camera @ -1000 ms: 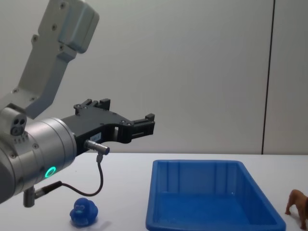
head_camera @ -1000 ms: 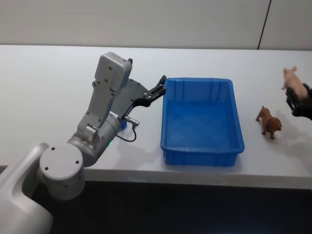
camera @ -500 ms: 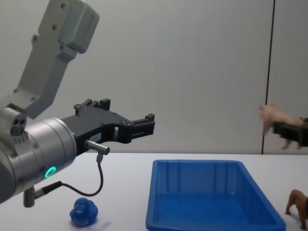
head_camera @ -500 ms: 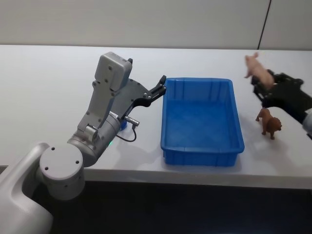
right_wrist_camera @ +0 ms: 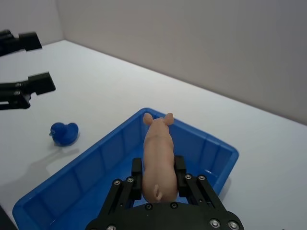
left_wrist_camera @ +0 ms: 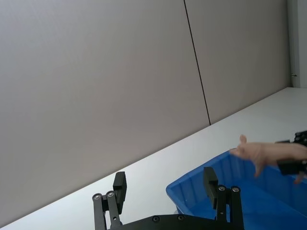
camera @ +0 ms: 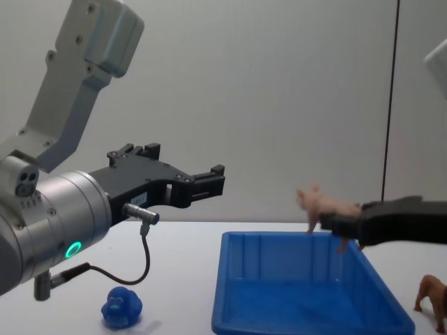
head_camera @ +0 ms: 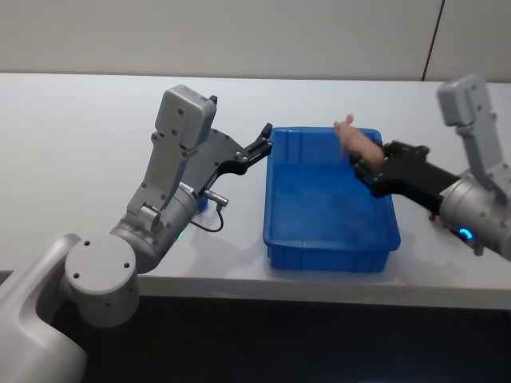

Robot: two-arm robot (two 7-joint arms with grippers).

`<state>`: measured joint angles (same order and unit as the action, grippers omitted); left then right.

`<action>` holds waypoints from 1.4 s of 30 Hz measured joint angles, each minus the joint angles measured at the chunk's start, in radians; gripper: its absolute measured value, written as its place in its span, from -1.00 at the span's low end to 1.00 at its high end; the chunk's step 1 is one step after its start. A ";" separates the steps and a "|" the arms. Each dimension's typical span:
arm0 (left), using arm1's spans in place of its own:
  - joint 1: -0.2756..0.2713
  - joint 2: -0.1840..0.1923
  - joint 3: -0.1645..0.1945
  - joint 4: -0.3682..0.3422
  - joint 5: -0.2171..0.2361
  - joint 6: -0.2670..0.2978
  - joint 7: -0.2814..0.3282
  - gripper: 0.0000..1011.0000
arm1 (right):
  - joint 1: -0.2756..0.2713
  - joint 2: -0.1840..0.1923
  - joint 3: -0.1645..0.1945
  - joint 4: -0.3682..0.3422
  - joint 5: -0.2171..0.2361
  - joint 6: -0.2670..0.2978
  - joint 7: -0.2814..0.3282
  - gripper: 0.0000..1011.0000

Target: Pick up the two dolls from the table and place them into the box.

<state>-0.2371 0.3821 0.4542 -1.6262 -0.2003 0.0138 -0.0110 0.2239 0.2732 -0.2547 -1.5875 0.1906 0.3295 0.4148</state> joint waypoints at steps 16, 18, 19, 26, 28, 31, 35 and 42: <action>0.000 0.000 0.000 0.000 0.000 0.000 0.000 0.98 | 0.019 -0.025 -0.030 0.060 -0.029 0.020 0.014 0.66; 0.000 0.000 0.000 0.000 0.000 0.000 0.000 0.98 | 0.014 -0.021 -0.028 0.056 -0.026 0.011 0.009 0.76; 0.000 0.000 0.000 0.000 0.000 0.000 0.000 0.98 | 0.011 -0.018 -0.027 0.052 -0.024 0.007 0.006 0.76; 0.000 0.000 0.000 0.000 0.000 0.000 0.000 0.98 | -0.020 0.010 -0.009 0.015 -0.002 -0.029 -0.025 0.98; 0.000 0.000 0.000 0.000 0.000 0.000 0.000 0.98 | -0.035 0.023 0.001 -0.004 0.009 -0.040 -0.038 0.98; 0.000 0.000 0.000 0.000 0.000 0.000 0.000 0.98 | -0.058 0.042 0.013 -0.027 0.026 -0.052 -0.057 0.98; 0.000 0.000 0.000 0.000 0.000 0.000 0.000 0.98 | -0.094 0.075 0.035 -0.060 0.052 -0.061 -0.087 0.98; 0.000 0.000 0.000 0.000 0.000 0.000 0.000 0.98 | -0.138 0.117 0.066 -0.086 0.086 -0.061 -0.131 0.98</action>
<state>-0.2371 0.3821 0.4542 -1.6262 -0.2003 0.0138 -0.0110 0.0862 0.3907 -0.1885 -1.6736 0.2765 0.2680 0.2838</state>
